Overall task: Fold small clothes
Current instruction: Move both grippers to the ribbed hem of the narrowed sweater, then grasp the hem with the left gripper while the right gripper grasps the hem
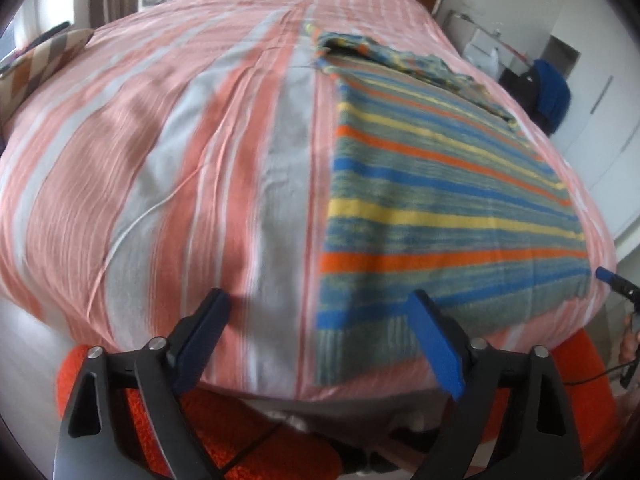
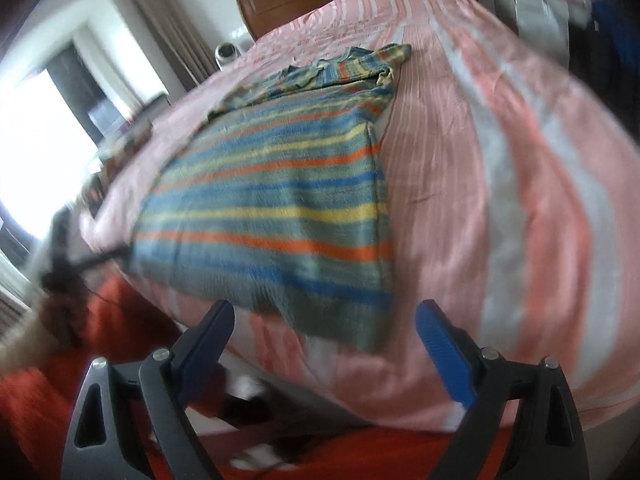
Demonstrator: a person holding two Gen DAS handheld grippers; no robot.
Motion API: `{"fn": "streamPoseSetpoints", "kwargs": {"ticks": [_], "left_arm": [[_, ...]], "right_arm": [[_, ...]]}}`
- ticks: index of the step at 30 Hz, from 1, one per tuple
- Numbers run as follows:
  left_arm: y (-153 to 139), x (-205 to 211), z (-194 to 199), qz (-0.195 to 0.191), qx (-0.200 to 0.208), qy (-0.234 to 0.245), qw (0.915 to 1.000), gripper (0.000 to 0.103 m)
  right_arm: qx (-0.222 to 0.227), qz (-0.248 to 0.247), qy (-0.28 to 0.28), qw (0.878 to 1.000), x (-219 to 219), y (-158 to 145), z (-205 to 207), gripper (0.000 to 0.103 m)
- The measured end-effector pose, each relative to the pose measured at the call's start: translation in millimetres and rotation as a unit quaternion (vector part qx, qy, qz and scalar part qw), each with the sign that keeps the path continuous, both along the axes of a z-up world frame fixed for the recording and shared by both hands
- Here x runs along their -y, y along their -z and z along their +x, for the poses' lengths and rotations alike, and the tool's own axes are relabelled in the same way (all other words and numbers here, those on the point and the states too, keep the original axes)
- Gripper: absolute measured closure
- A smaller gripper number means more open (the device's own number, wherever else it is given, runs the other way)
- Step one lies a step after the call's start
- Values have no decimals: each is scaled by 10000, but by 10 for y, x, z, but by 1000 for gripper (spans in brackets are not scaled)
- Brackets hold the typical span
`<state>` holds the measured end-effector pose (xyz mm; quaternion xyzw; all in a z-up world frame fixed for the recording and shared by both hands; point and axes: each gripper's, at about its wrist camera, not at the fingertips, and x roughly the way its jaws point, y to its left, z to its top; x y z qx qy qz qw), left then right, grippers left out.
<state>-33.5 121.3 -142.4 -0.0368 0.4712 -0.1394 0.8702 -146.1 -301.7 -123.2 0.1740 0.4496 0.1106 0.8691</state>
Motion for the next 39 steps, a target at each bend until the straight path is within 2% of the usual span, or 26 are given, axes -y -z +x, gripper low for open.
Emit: {"fn": "streamPoseSetpoints", "kwargs": {"ticks": [2, 3, 4, 6, 7, 8, 9, 10, 11, 15, 18, 23, 26, 32, 37, 39], "left_arm": [[-13, 19, -6, -91, 59, 57, 9999, 19], [-9, 35, -9, -96, 51, 104, 9999, 21], [6, 64, -17, -56, 12, 190, 9998, 27], [26, 104, -37, 14, -30, 323, 9995, 40], [38, 138, -43, 59, -84, 439, 9990, 54], [48, 157, -45, 82, -129, 522, 9985, 74], [58, 177, -39, 89, -185, 613, 9979, 87], [71, 187, -28, 46, -270, 698, 9972, 99], [61, 172, -25, 7, -270, 678, 9973, 100], [-74, -22, -104, -451, -211, 473, 9976, 101], [-216, -149, -205, -640, -107, 430, 9970, 101], [-430, -143, -349, -625, 65, 628, 9960, 101], [-482, -104, -423, -572, 95, 735, 9956, 101], [-444, -185, -473, -748, 74, 542, 9957, 101], [-677, -215, -524, -812, 227, 567, 9948, 101], [-775, -253, -479, -949, 250, 515, 9938, 101]], "right_arm": [[-25, 334, 107, 9994, 54, 47, 90, 12], [-276, 394, 174, 9987, 80, 132, 173, 12], [-528, 451, 217, 9974, 97, 234, 235, 16], [-584, 495, 244, 9968, 98, 289, 265, 17], [-584, 536, 181, 9967, 88, 278, 272, 21], [-599, 587, 108, 9964, 79, 266, 279, 36], [-653, 637, -2, 9958, 69, 256, 299, 49], [-737, 575, -52, 9956, 62, 259, 321, 87], [-837, 405, -31, 9957, 61, 268, 336, 97], [-824, 167, -28, 9965, 34, 152, 295, 98], [-700, -43, -175, 9974, -72, -32, 186, 98], [-511, -234, -229, 9982, -121, -276, 37, 99], [-475, -306, -239, 9981, -95, -321, -40, 99], [-499, 15, 92, 9987, 21, -260, -165, 99], [-328, 169, 162, 9992, 51, -430, -236, 99], [-216, 443, 280, 9984, 124, -539, -191, 99]]}}
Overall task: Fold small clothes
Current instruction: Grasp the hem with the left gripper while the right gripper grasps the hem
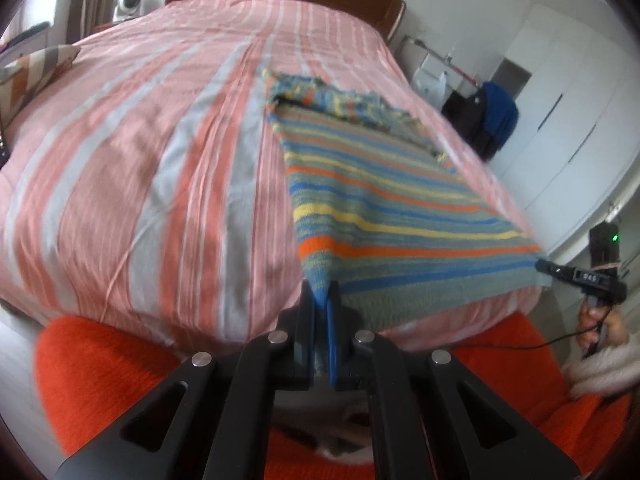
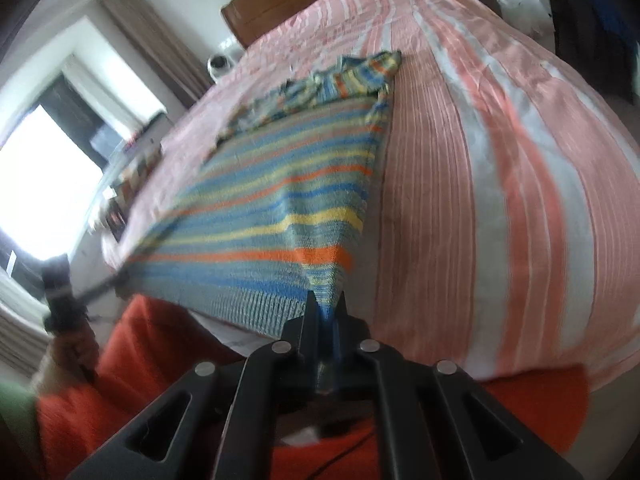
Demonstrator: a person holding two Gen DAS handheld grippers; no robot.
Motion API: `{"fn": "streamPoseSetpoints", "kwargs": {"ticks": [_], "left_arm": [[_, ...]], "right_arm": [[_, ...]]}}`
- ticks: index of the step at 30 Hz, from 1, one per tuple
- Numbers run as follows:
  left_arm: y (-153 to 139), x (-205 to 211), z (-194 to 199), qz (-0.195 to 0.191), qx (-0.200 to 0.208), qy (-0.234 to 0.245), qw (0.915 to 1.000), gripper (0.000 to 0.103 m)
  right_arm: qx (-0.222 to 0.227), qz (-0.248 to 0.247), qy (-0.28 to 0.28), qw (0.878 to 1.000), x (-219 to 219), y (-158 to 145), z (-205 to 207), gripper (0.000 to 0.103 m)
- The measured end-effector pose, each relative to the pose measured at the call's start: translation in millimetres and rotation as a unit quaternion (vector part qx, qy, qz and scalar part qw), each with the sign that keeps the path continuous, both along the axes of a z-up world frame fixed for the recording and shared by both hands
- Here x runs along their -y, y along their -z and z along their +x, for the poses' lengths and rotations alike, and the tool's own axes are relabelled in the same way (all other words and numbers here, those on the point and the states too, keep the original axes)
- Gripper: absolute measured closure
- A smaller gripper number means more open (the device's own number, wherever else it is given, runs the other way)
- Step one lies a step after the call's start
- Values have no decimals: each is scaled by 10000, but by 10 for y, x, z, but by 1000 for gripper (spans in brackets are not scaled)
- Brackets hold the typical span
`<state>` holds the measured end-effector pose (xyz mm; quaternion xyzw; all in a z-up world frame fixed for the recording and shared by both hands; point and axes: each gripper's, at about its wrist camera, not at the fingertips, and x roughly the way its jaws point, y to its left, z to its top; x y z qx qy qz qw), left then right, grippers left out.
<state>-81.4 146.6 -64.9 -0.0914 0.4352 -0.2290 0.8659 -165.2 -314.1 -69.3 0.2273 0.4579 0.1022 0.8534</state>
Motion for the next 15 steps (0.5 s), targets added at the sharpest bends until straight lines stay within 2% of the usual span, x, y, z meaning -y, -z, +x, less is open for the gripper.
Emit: {"fn": "streamPoseSetpoints", "kwargs": {"ticks": [3, 6, 9, 11, 15], "left_arm": [[-109, 17, 250, -121, 43, -27, 9999, 101], [-188, 73, 684, -214, 37, -49, 9998, 101], [-282, 173, 1273, -285, 17, -98, 9995, 101], [-326, 278, 1742, -241, 56, -130, 9996, 101], [-266, 539, 2706, -147, -193, -133, 9996, 101]], "right_arm": [[148, 289, 107, 9994, 87, -98, 206, 98], [210, 495, 207, 9983, 204, -130, 567, 98], [304, 750, 342, 9961, 375, -179, 1068, 98], [400, 739, 383, 9957, 486, -224, 1453, 98], [415, 738, 544, 9949, 748, -169, 2365, 98]]}}
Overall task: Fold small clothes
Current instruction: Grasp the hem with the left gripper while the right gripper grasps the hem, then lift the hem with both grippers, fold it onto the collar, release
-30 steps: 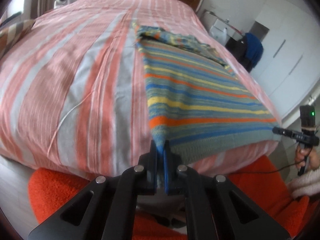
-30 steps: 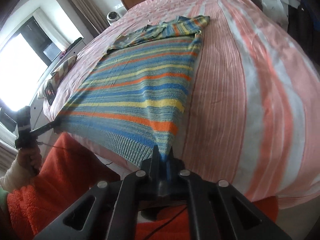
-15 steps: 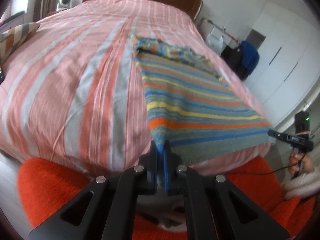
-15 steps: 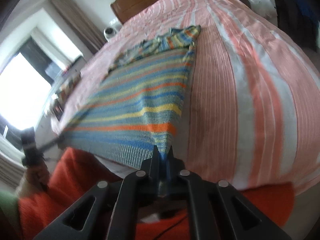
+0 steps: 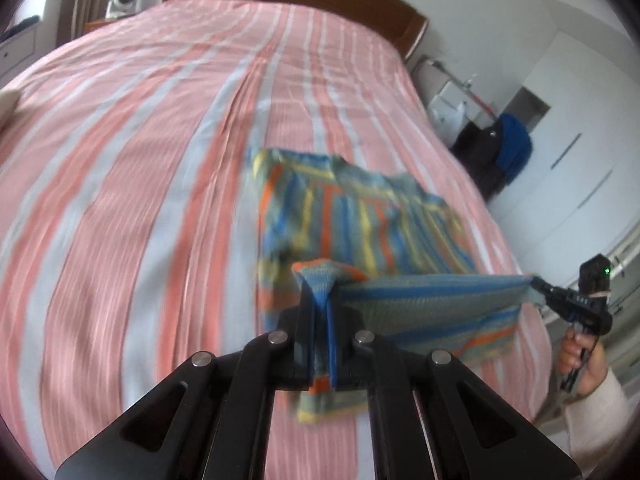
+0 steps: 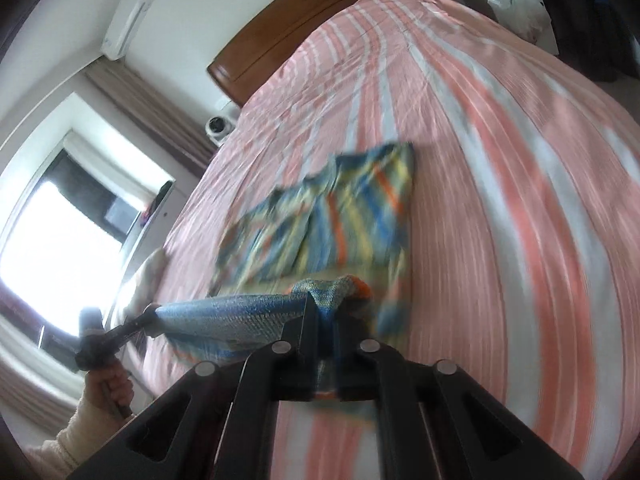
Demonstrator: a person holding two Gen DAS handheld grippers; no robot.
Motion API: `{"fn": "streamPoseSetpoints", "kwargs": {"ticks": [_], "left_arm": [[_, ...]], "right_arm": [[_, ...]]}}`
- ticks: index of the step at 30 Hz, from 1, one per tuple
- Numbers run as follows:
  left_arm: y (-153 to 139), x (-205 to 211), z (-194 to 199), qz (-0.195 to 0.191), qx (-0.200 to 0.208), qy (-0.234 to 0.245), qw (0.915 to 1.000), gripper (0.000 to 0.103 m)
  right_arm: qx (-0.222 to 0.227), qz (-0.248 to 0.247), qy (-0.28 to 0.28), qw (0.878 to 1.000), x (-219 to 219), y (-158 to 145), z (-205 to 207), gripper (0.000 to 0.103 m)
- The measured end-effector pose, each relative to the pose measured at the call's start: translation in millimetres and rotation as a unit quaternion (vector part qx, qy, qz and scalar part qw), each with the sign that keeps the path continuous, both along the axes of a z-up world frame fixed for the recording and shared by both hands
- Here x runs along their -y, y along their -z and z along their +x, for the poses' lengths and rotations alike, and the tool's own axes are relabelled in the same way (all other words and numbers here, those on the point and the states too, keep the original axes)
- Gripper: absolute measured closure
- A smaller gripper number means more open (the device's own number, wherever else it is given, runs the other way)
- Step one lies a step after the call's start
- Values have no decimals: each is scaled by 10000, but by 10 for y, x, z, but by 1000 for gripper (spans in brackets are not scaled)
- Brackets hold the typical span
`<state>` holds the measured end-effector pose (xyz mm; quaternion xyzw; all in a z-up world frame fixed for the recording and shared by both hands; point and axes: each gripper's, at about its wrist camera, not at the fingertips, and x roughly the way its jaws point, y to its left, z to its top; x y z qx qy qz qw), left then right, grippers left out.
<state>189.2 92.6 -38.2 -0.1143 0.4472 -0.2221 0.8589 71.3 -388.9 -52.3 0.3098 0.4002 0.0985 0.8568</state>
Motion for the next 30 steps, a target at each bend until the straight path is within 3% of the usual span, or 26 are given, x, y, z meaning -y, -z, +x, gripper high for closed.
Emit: {"fn": "streamPoseSetpoints", "kwargs": {"ticks": [6, 9, 10, 11, 12, 14, 15, 18, 20, 23, 25, 28, 29, 30], "left_arm": [[239, 381, 1194, 411, -245, -112, 9988, 101], [420, 477, 1645, 450, -220, -331, 9982, 91], [493, 431, 1734, 445, -292, -605, 9967, 76], [534, 355, 1784, 367, -377, -861, 9949, 58], [539, 268, 1800, 223, -392, -1076, 9932, 52], [456, 44, 1725, -163, -181, -1371, 9903, 30], [403, -23, 1685, -237, -69, -1372, 9902, 27], [228, -134, 1448, -174, 217, -1044, 9941, 26], [199, -113, 1315, -248, 170, -651, 9974, 26], [240, 95, 1052, -200, 22, -21, 9998, 22], [331, 284, 871, -73, -51, 316, 9995, 20], [560, 525, 590, 467, -265, 554, 9970, 21], [624, 530, 526, 583, -355, 514, 9963, 23], [683, 504, 460, 647, -473, 457, 9957, 25]], "right_arm": [[-302, -105, 126, 9994, 312, 360, 1298, 98], [-237, 236, 181, 9993, 428, 599, 1803, 95], [-268, 329, 268, 9987, 463, 683, 1926, 86], [-335, 384, 479, 9976, 501, 760, 2006, 64], [-364, 512, 739, 9953, 560, 815, 2047, 55], [-229, 735, 989, 9921, 663, 801, 2021, 48], [-90, 719, 1061, 9917, 725, 736, 1971, 48], [-61, 68, 927, 9957, 756, 540, 1868, 47], [-109, -222, 440, 9987, 633, 411, 1825, 47], [-308, 61, -467, 9984, 292, 334, 1893, 47], [-696, 494, -964, 9917, -55, 421, 2129, 47], [-1371, 783, -1175, 9805, -442, 760, 2573, 47], [-1447, 793, -1090, 9802, -525, 864, 2738, 47], [-1194, 655, -779, 9876, -551, 888, 2848, 48]]}}
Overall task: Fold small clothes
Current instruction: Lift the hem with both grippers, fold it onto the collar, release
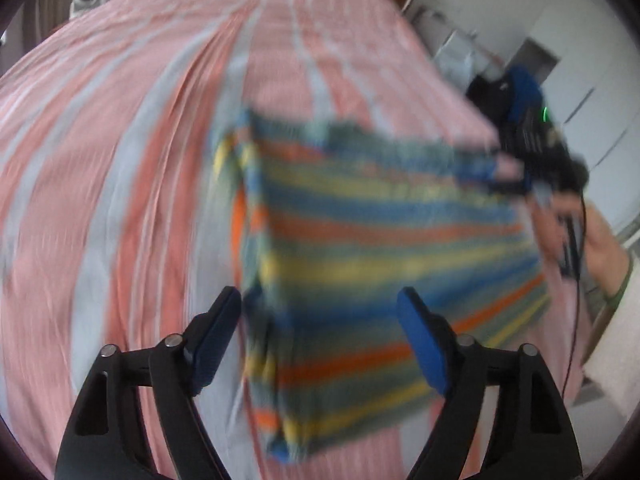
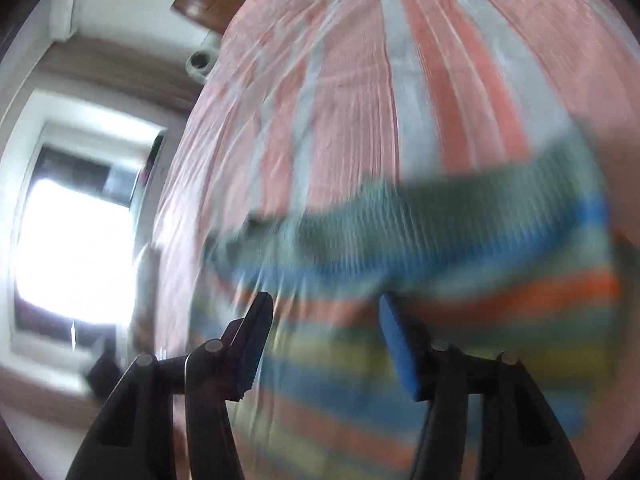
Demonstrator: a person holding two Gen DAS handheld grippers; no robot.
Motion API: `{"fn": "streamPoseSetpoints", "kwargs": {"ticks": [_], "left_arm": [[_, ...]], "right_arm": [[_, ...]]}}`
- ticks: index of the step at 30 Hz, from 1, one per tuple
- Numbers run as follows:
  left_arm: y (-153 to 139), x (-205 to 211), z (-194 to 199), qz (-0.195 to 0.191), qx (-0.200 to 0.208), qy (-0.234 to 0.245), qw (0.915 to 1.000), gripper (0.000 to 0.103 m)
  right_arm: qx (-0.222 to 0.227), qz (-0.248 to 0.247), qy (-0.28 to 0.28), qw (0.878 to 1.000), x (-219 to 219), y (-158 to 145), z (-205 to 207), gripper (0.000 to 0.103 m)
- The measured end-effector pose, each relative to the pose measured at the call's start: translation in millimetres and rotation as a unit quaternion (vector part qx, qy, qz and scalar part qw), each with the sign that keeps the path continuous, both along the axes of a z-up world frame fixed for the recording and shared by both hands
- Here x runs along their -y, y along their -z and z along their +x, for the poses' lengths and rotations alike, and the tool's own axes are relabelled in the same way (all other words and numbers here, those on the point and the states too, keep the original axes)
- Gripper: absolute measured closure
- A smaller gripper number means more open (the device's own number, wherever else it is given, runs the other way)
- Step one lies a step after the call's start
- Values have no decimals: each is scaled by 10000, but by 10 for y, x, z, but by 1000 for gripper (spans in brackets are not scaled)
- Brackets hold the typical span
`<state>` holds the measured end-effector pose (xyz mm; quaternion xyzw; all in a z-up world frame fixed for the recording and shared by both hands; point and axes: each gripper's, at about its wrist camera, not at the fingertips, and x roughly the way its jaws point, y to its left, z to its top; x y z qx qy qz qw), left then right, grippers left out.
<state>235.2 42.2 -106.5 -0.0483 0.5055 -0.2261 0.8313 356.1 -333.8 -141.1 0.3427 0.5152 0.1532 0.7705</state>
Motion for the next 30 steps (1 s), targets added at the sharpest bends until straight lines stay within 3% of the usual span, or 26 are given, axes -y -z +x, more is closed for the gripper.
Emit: {"fn": "streamPoseSetpoints", "kwargs": {"ticks": [2, 3, 5, 7, 10, 12, 13, 14, 15, 16, 17, 19, 21, 22, 23, 26, 29, 30], "left_arm": [[31, -140, -143, 77, -129, -140, 9998, 30], [-31, -231, -257, 131, -26, -218, 9997, 30], [-175, -357, -425, 126, 297, -280, 9991, 26], [-303, -376, -513, -34, 625, -288, 9976, 21], [-338, -224, -499, -241, 889, -210, 9955, 20], [-207, -94, -434, -144, 781, -230, 9966, 21], [-50, -30, -383, 268, 564, -336, 9975, 29], [81, -7, -354, 680, 413, -446, 9958, 43], [158, -33, -385, 892, 366, -505, 9941, 43], [134, -109, -487, 828, 529, -569, 9935, 43], [97, -156, -558, 935, 584, -674, 9916, 36], [-12, -242, -726, 1130, 738, -884, 9869, 26], [-132, -282, -930, 954, 994, -919, 9862, 20], [-197, -275, -1069, 850, 1155, -943, 9852, 13], [-225, -251, -1166, 805, 1260, -959, 9841, 7], [-183, -43, -1374, 697, 1528, -786, 9827, 4], [123, 186, -1395, 925, 1606, -446, 9817, 4], [281, 237, -1413, 1096, 1665, -306, 9795, 3]], "right_arm": [[850, -424, 768, 9925, 50, -173, -88, 47], [1327, -381, 1113, 9841, 79, -309, -240, 47], [1642, -101, 1025, 9810, 78, -474, -469, 43], [1612, -317, 387, 9857, -47, -603, -727, 43], [1641, -998, -552, 9798, -269, -675, -1230, 43], [1457, -1422, -999, 9739, -342, -543, -1633, 43], [1276, -1662, -1073, 9719, -306, -418, -1801, 44], [1011, -1913, -1067, 9705, -222, -269, -1995, 46], [656, -2209, -948, 9685, -110, -110, -2181, 50], [504, -2366, -751, 9674, 27, -27, -2332, 68], [598, -2335, -547, 9690, 170, -37, -2508, 63], [485, -2787, 37, 9592, 443, -118, -2866, 57], [796, -2506, 413, 9639, 619, -222, -3154, 50], [966, -2369, 563, 9651, 656, -266, -3284, 39], [1165, -2302, 722, 9634, 666, -291, -3411, 34], [1445, -2033, 880, 9644, 589, -202, -3535, 33], [1426, -1896, 1063, 9656, 565, 110, -3519, 33], [1617, -1811, 1149, 9633, 535, 171, -3536, 33]]}}
